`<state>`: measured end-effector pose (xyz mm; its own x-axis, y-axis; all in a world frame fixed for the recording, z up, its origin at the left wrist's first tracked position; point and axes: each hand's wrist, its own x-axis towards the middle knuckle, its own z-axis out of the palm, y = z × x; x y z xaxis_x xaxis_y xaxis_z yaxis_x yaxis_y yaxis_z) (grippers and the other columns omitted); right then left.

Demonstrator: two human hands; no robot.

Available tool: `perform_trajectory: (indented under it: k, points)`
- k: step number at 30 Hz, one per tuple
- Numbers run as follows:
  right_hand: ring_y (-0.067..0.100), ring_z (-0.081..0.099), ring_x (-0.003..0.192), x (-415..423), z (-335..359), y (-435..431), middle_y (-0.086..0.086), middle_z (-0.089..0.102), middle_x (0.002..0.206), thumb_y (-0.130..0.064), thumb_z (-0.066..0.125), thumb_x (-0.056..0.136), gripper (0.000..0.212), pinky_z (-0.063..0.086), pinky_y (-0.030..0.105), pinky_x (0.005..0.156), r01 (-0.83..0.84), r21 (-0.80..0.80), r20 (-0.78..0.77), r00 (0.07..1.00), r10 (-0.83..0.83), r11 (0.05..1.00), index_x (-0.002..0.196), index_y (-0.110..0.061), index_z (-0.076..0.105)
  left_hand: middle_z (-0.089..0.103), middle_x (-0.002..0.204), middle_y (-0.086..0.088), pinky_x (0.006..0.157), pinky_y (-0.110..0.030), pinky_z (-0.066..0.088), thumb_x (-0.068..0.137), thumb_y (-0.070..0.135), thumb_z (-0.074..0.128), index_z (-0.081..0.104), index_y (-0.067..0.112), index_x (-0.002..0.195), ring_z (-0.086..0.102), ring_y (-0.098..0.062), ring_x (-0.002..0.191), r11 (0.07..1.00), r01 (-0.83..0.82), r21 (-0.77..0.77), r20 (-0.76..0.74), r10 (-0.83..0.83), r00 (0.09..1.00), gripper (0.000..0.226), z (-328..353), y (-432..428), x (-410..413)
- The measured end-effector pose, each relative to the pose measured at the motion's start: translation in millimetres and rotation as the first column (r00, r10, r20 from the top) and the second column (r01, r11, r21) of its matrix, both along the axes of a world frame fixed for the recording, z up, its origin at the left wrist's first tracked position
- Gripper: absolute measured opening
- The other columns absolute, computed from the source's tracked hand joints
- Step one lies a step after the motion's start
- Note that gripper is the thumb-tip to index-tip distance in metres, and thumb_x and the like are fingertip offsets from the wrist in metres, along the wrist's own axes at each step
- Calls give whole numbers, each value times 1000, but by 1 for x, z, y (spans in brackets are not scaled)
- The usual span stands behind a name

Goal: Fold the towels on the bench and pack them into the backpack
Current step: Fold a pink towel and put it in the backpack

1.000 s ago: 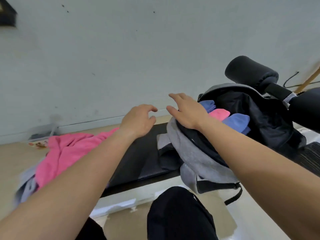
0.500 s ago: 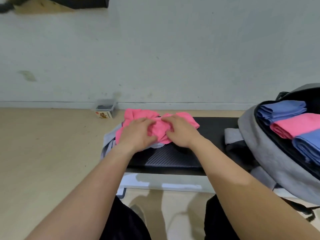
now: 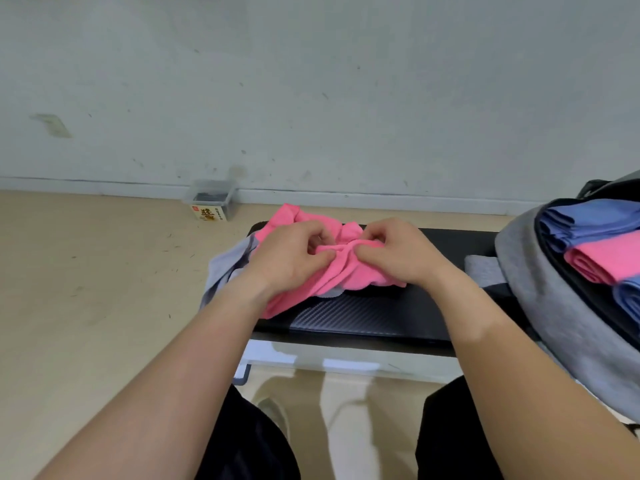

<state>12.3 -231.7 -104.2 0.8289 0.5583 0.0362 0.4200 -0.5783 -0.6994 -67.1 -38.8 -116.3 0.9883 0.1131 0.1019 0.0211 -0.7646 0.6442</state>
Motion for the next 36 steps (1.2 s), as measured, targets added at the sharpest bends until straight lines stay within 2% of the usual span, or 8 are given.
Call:
perform_trajectory:
  k: [5, 10, 15, 18, 21, 25, 30, 36]
  points:
    - [6, 57, 61, 2, 5, -32, -11, 63, 68, -25, 67, 85, 6, 40, 22, 55, 206, 108, 103, 971, -217, 973, 80, -25, 69, 62, 113, 20, 101, -28, 47, 87, 20, 71, 60, 31, 116, 59, -5, 111, 998, 44, 39, 14, -44, 999, 33, 3, -14, -6]
    - [15, 63, 83, 0, 9, -62, -6, 67, 79, -21, 64, 87, 12, 40, 24, 69, 353, 157, 129, 918, -374, 922, 90, -18, 75, 63, 122, 6, 92, -39, 51, 80, 30, 71, 56, 32, 131, 60, -16, 107, 958, -19, 287, -31, 29, 999, 52, 1, -14, -8]
    - [26, 63, 103, 3, -2, -76, 0, 70, 110, -29, 51, 87, 28, 54, 40, 84, 356, -313, 118, 935, -336, 881, 107, -32, 69, 65, 116, 6, 88, -23, 46, 79, 8, 70, 64, 23, 117, 60, -12, 105, 989, 12, 150, -96, 3, 995, 41, 3, -2, -11]
    - [29, 55, 117, -2, -2, -68, 5, 58, 129, -27, 55, 85, 41, 51, 44, 92, 337, -374, 213, 938, -274, 864, 126, -28, 61, 65, 102, 10, 72, -5, 36, 77, -2, 62, 66, 23, 98, 58, -9, 94, 990, 56, 127, -91, -44, 995, 32, 8, -1, -14]
    - [26, 55, 106, -21, 4, -42, 2, 59, 111, -24, 58, 81, 26, 49, 40, 84, 241, -238, 378, 915, -139, 941, 106, -27, 65, 63, 106, 7, 78, -14, 40, 72, 1, 63, 67, 25, 94, 55, -12, 97, 969, 144, 201, -150, -115, 982, 32, 15, 5, -21]
    - [17, 62, 84, -59, -3, -1, -10, 66, 85, -33, 59, 79, 7, 52, 36, 75, -37, -178, 302, 949, 90, 983, 79, -29, 66, 55, 119, 10, 104, -33, 35, 69, 13, 73, 65, 29, 105, 43, -17, 115, 921, 203, 331, -217, -135, 967, 39, 10, 19, -31]
    - [14, 54, 73, -76, -14, 27, -12, 56, 72, -61, 62, 72, 35, 37, 32, 59, -57, -189, 371, 920, 125, 980, 70, -29, 49, 65, 81, 10, 71, -34, 47, 80, 24, 69, 68, 36, 79, 59, -15, 84, 969, 38, 243, 54, -52, 997, 12, 14, 12, -34]
    - [31, 60, 82, -71, -3, 33, 0, 63, 78, -24, 53, 84, 5, 42, 36, 60, 82, 3, 327, 942, -79, 997, 81, -23, 56, 73, 85, 13, 73, -31, 51, 86, 26, 64, 74, 32, 98, 64, -10, 81, 985, -112, 128, 286, 71, 956, 17, 25, 7, -38]
